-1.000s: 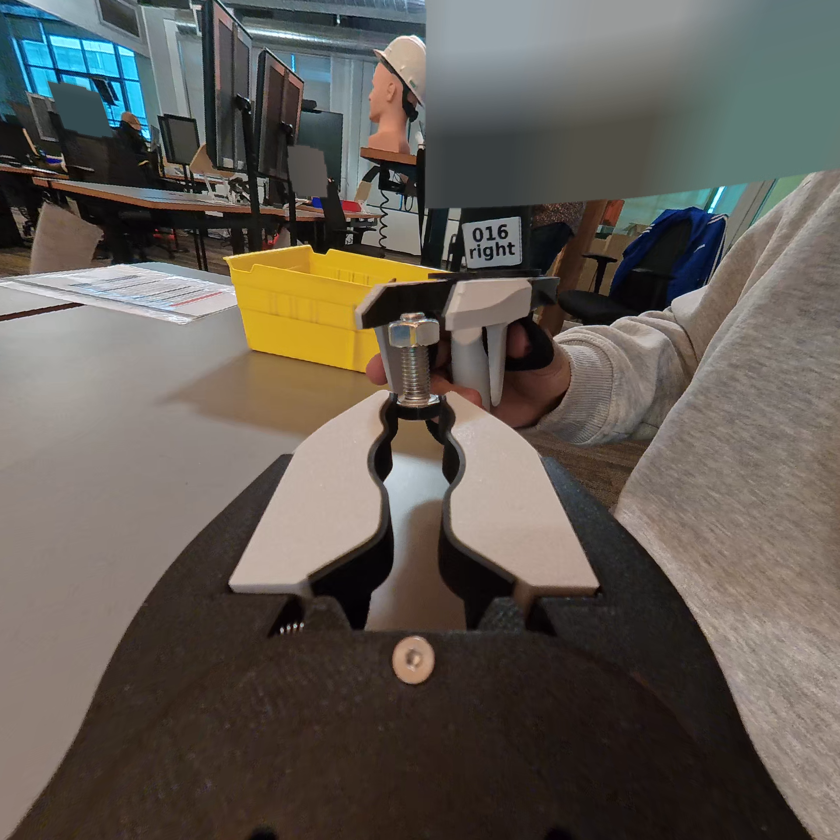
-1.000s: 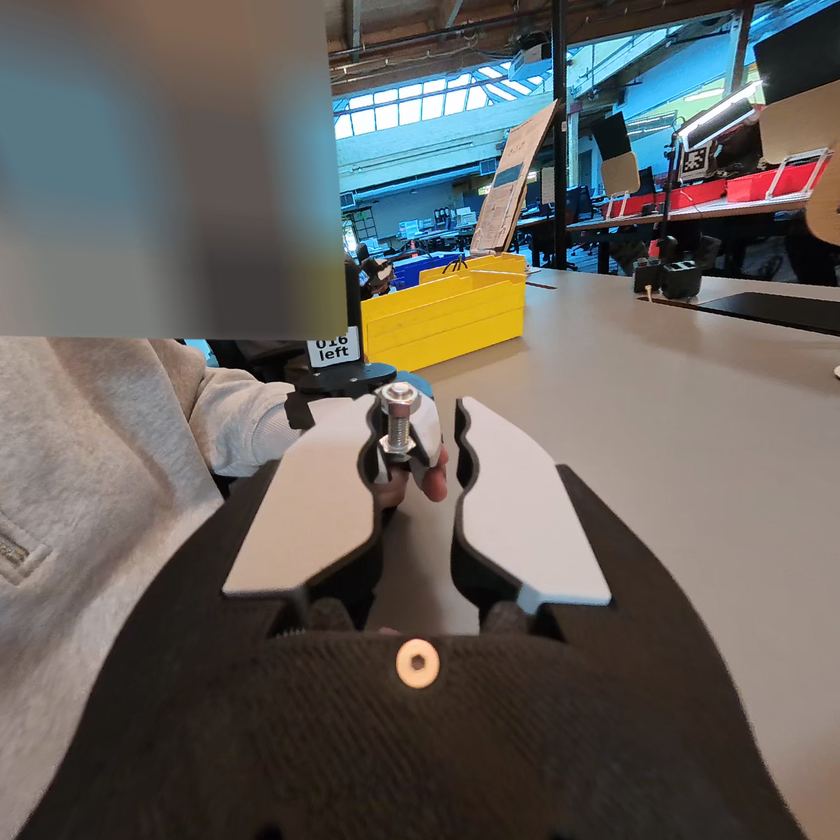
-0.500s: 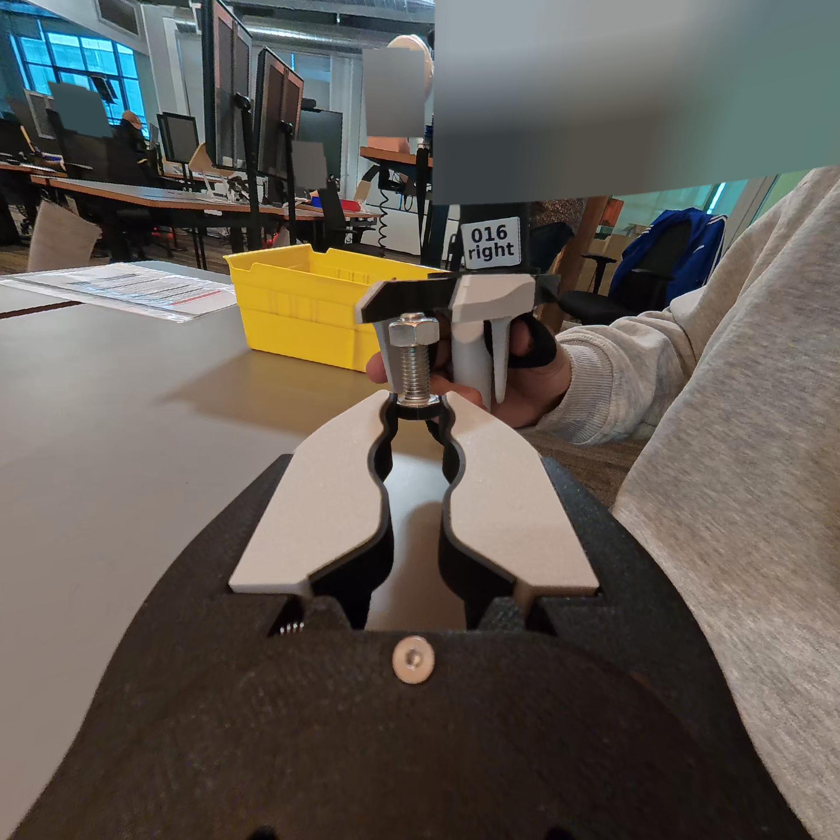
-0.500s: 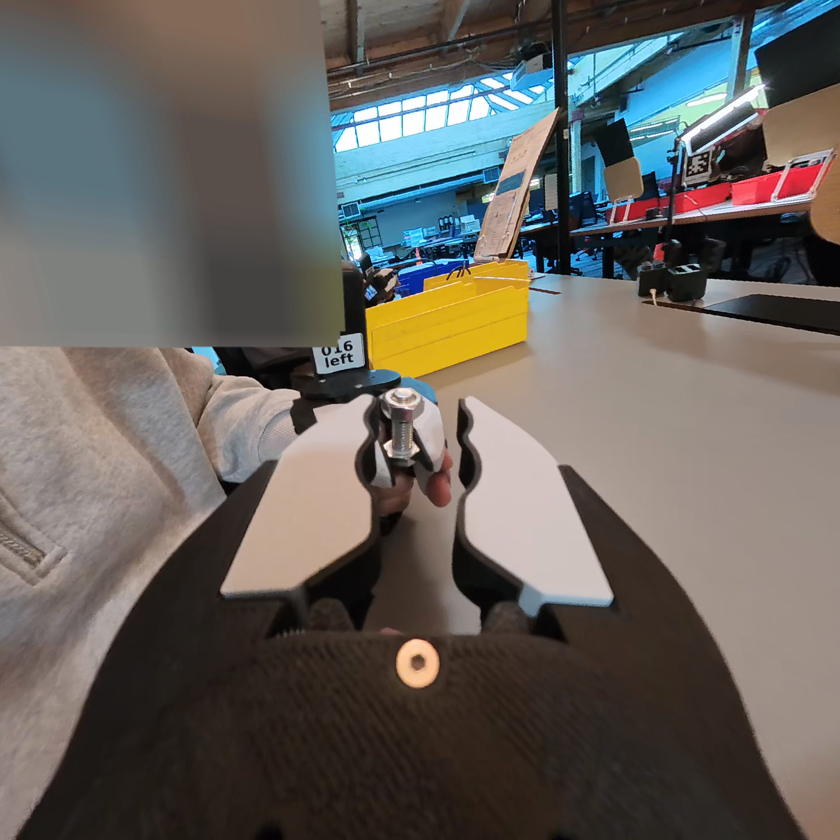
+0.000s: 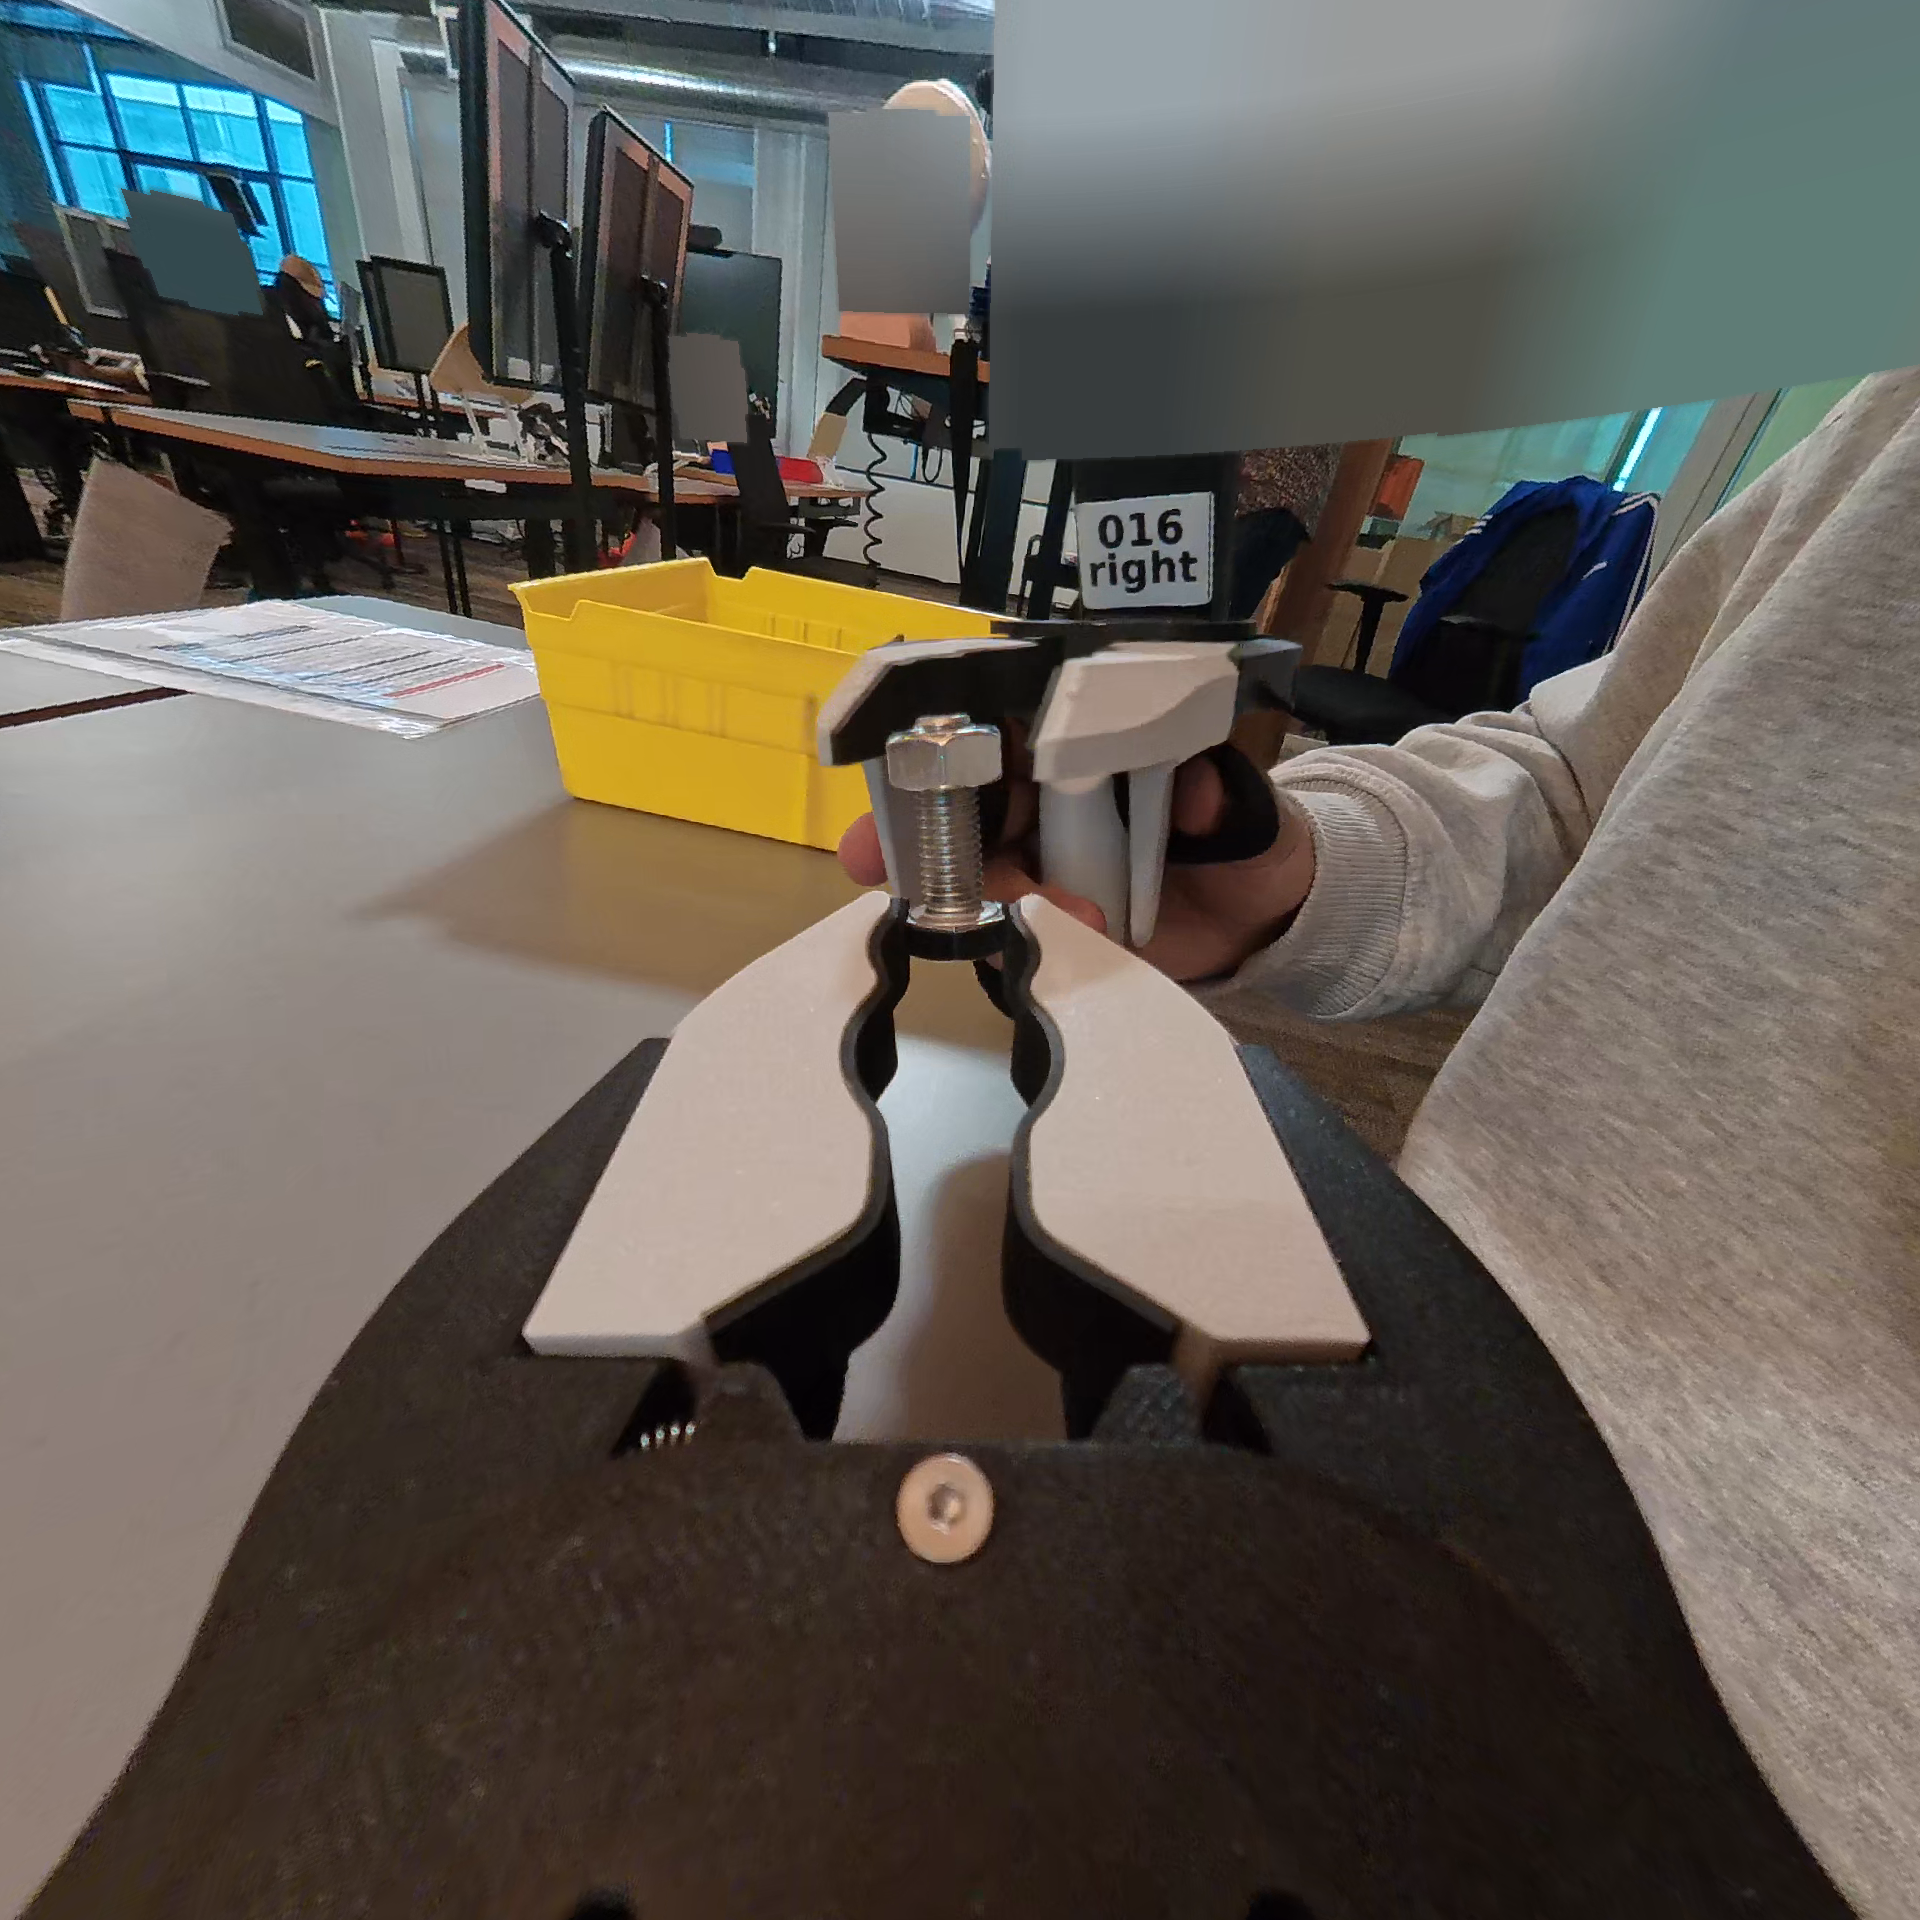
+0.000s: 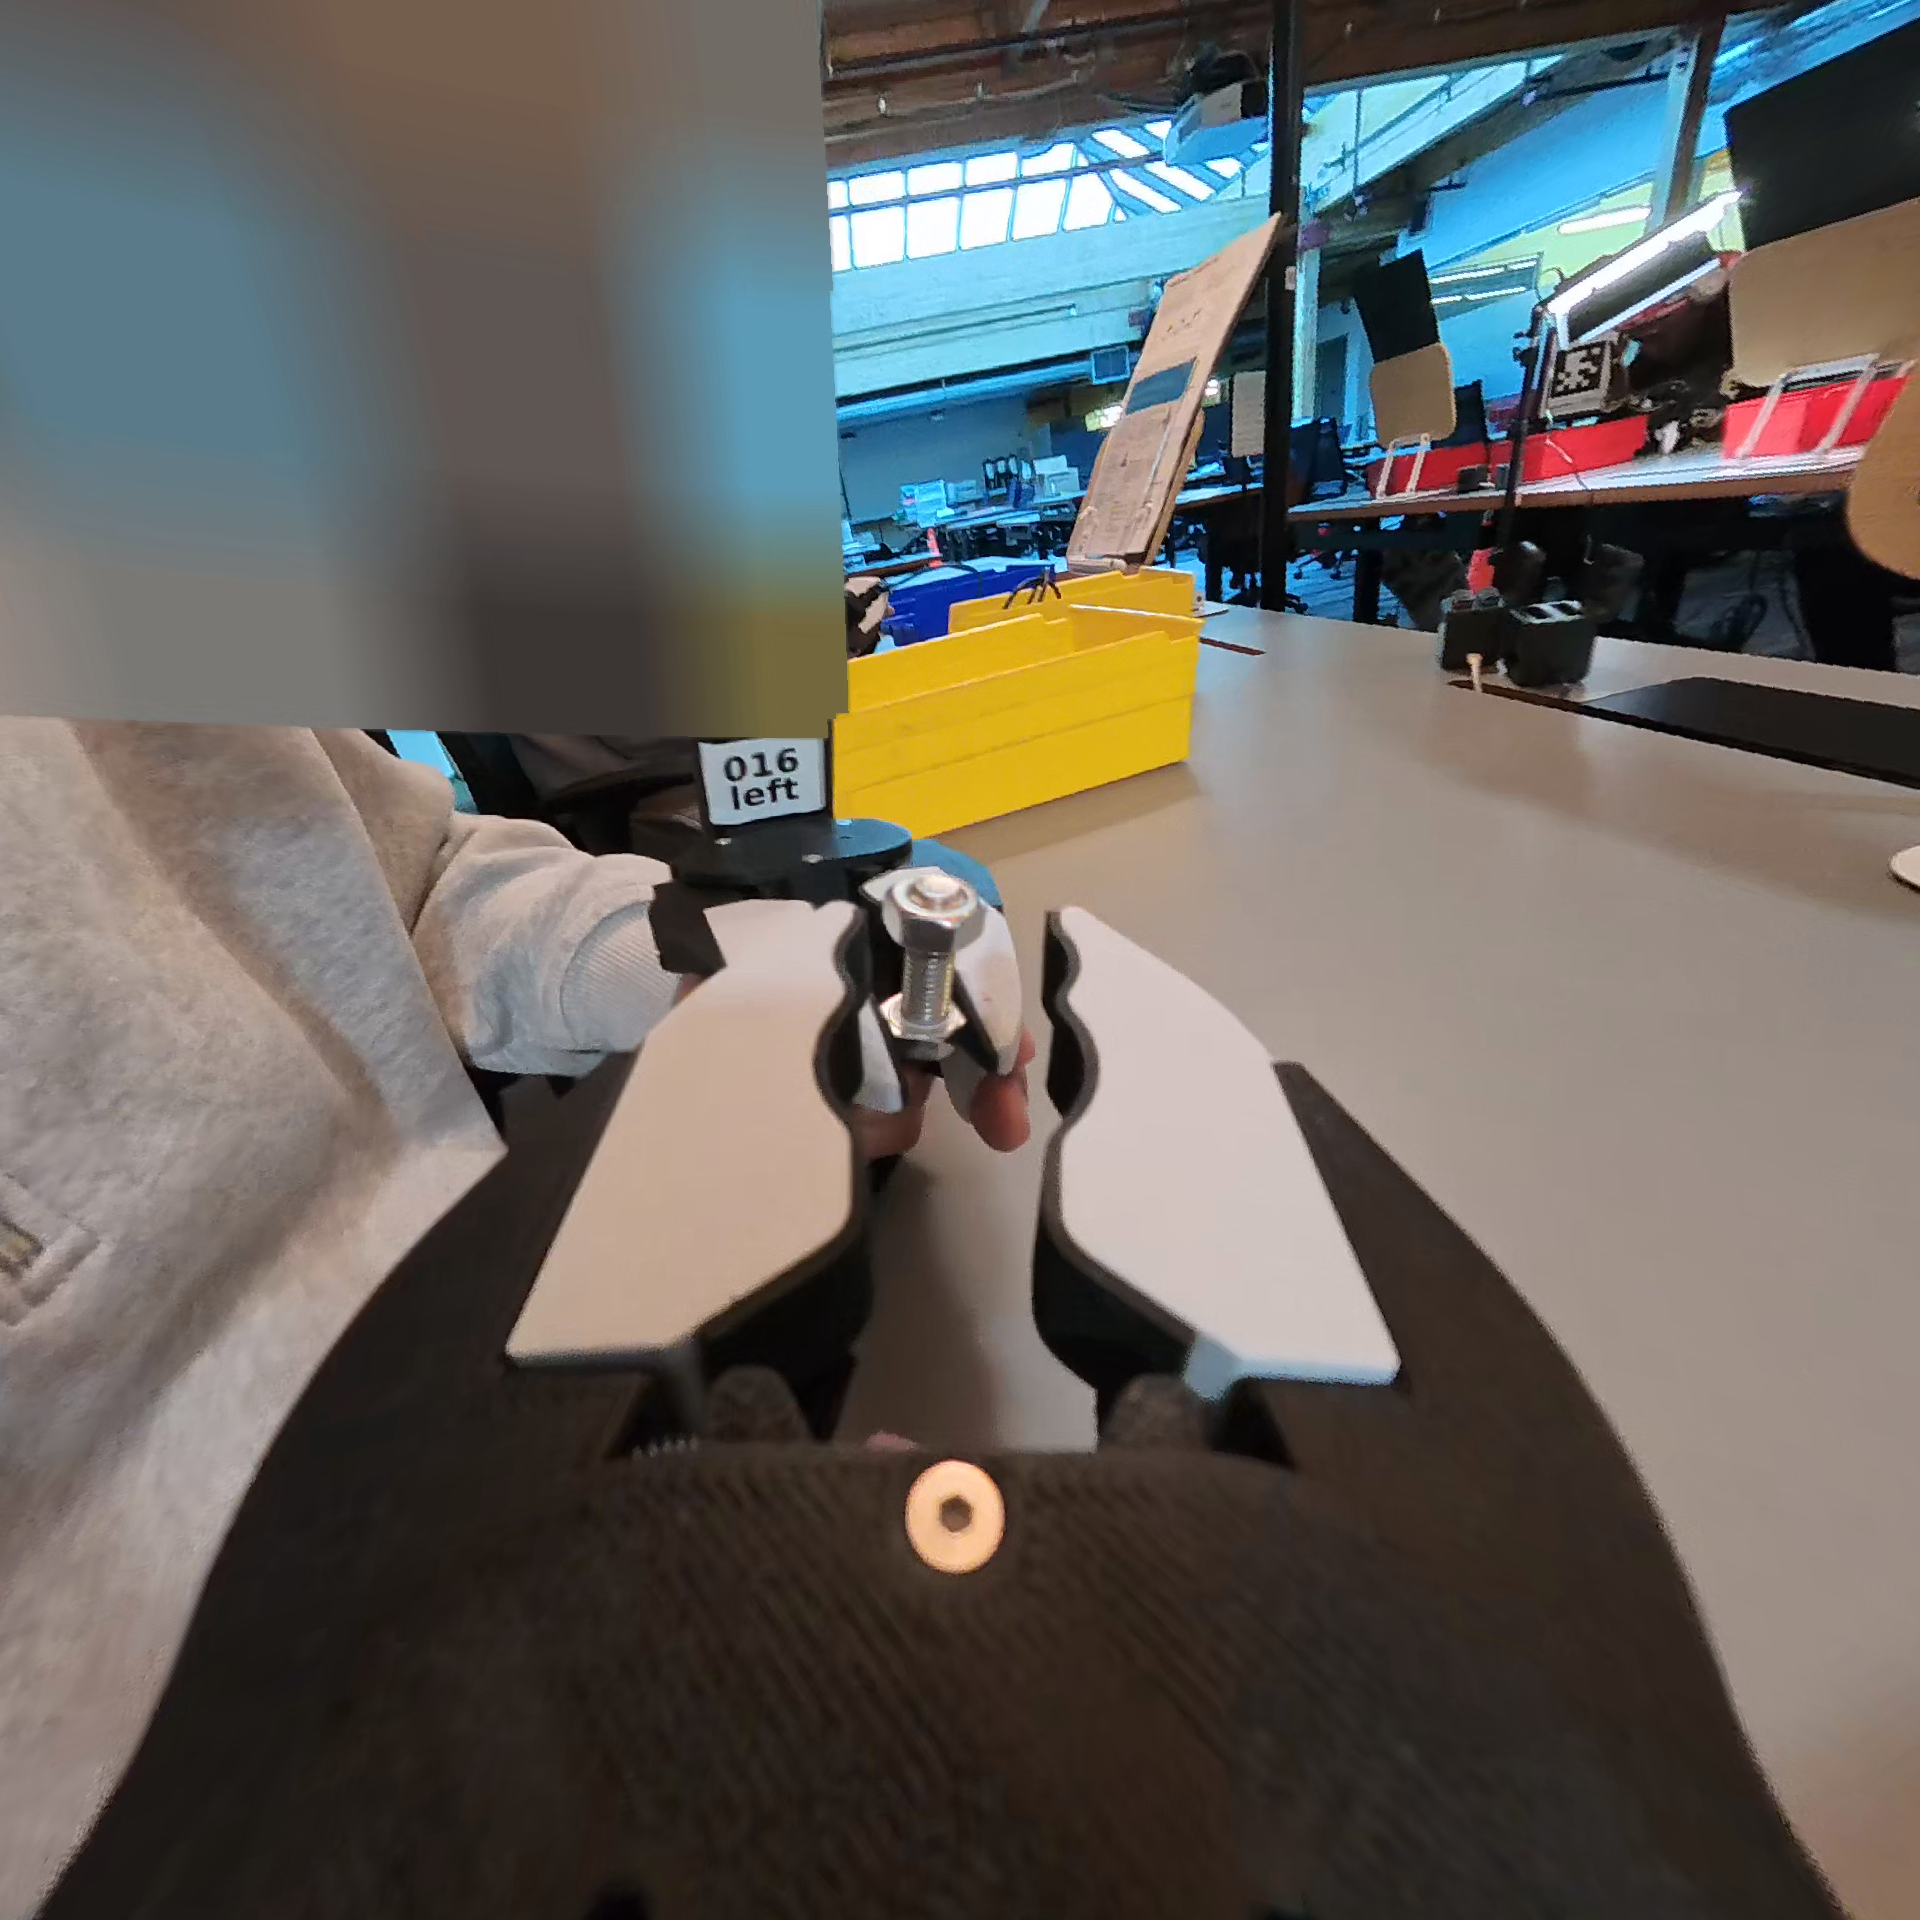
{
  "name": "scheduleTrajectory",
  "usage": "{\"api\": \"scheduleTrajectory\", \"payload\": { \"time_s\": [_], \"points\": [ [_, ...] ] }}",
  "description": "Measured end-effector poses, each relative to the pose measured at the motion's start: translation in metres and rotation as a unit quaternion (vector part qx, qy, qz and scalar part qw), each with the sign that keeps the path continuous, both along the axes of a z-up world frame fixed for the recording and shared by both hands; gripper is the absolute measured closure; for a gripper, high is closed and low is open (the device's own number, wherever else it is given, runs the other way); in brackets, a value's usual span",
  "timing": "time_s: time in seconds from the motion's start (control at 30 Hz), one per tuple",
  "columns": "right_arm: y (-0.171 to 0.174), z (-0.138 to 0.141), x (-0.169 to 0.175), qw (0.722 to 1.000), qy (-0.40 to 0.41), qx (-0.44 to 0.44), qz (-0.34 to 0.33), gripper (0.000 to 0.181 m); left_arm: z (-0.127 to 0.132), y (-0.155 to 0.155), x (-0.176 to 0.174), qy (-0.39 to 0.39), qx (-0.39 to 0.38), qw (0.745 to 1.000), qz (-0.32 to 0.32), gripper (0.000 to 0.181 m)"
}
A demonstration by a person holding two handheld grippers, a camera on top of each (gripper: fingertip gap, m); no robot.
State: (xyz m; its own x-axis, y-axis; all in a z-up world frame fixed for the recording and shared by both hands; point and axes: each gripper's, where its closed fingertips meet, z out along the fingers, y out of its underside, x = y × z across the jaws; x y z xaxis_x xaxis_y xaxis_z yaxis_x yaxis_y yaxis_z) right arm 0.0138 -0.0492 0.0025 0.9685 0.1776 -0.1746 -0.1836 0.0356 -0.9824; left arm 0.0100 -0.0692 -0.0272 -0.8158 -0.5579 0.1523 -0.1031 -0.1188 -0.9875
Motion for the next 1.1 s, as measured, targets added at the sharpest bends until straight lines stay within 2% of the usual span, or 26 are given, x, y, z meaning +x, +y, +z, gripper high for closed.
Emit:
{"api": "scheduleTrajectory", "payload": {
  "time_s": [0.27, 0.63, 0.8, 0.93, 1.1],
  "points": [
    [-0.002, -0.003, 0.012, 1.0, 0.019, -0.003, -0.018, 0.153, 0.002, 0.003, 0.002, 0.005, -0.012, 1.0, 0.004, 0.164],
    [0.001, 0.001, 0.005, 1.0, 0.008, -0.002, -0.019, 0.15, 0.001, 0.001, 0.001, 0.002, -0.005, 1.0, 0.003, 0.164],
    [-0.002, -0.001, 0.018, 0.999, 0.026, -0.004, -0.042, 0.155, 0.004, 0.004, 0.002, 0.001, -0.02, 1.0, 0.003, 0.164],
    [-0.005, 0.007, 0.014, 0.998, 0.047, 0.021, -0.022, 0.148, 0.005, 0.004, 0.001, -0.003, -0.019, 1.0, 0.004, 0.164],
    [0.001, 0.0, -0.002, 1.0, 0.016, -0.001, -0.001, 0.15, 0.009, 0.005, 0.0, -0.017, -0.027, 0.999, 0.007, 0.163]
  ]
}}
